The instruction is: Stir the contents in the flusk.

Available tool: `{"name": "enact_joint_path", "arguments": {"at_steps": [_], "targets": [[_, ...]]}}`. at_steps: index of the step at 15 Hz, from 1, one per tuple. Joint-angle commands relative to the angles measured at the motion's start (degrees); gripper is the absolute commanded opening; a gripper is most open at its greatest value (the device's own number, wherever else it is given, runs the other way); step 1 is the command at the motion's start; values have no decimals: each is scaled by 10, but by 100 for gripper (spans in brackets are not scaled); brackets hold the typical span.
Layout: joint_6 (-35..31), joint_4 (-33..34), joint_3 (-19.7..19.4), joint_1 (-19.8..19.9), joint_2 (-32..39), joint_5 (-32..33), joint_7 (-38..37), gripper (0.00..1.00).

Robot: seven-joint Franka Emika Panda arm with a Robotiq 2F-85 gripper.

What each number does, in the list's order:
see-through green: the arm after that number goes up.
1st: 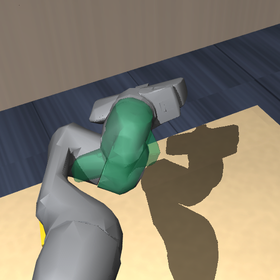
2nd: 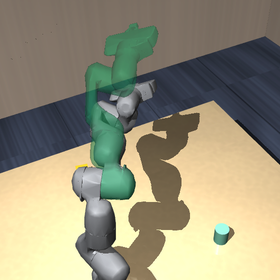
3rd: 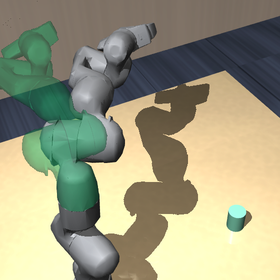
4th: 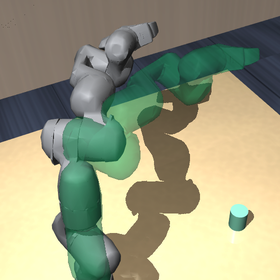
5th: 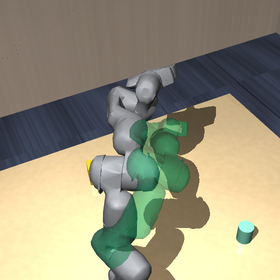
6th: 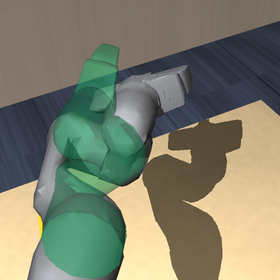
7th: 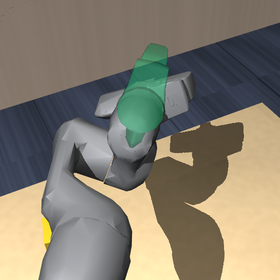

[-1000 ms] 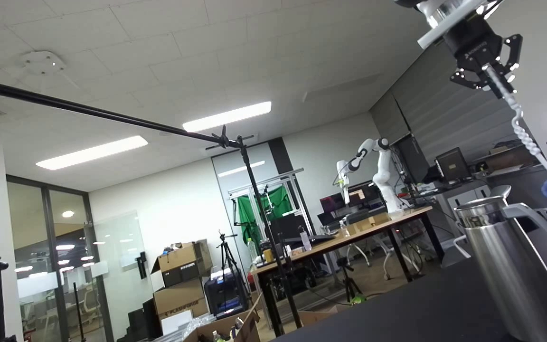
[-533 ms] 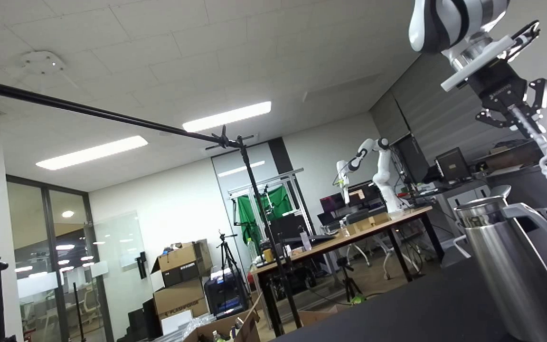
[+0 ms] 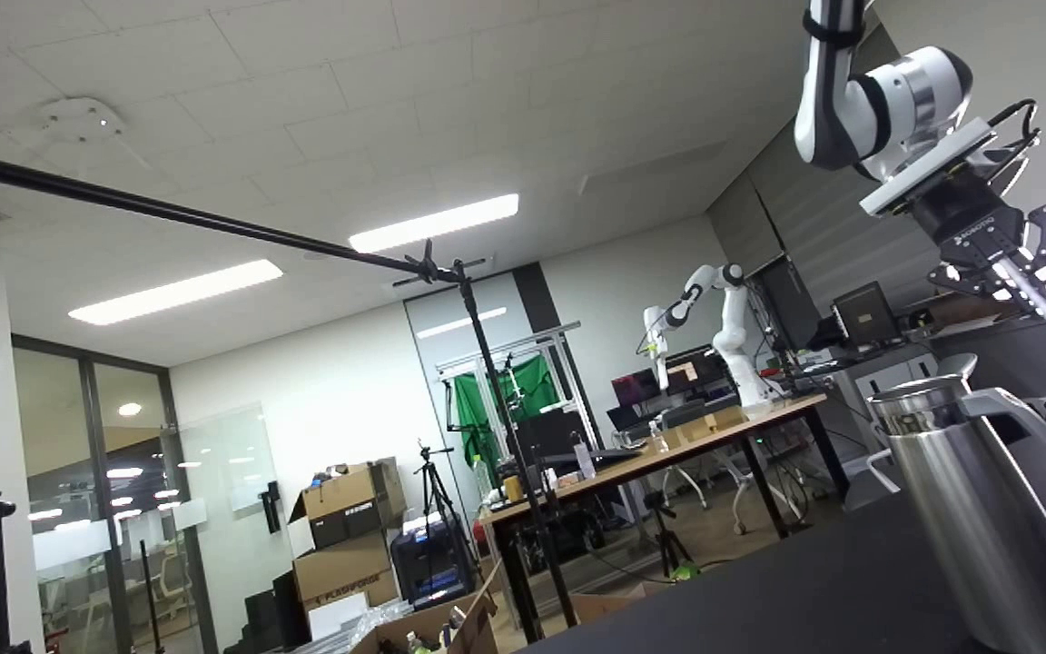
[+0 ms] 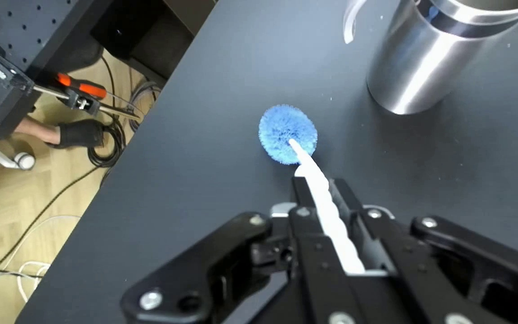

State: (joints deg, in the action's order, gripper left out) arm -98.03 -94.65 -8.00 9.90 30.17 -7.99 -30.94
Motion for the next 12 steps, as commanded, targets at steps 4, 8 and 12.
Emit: {"name": "enact_joint_path", "arguments": {"at_steps": [4, 8, 12], "targets": [[160, 190, -18, 40, 149, -51, 32, 4], [178, 247, -25, 56, 197, -66, 24, 4], [137, 256, -33, 50, 187, -61, 20, 54]]}}
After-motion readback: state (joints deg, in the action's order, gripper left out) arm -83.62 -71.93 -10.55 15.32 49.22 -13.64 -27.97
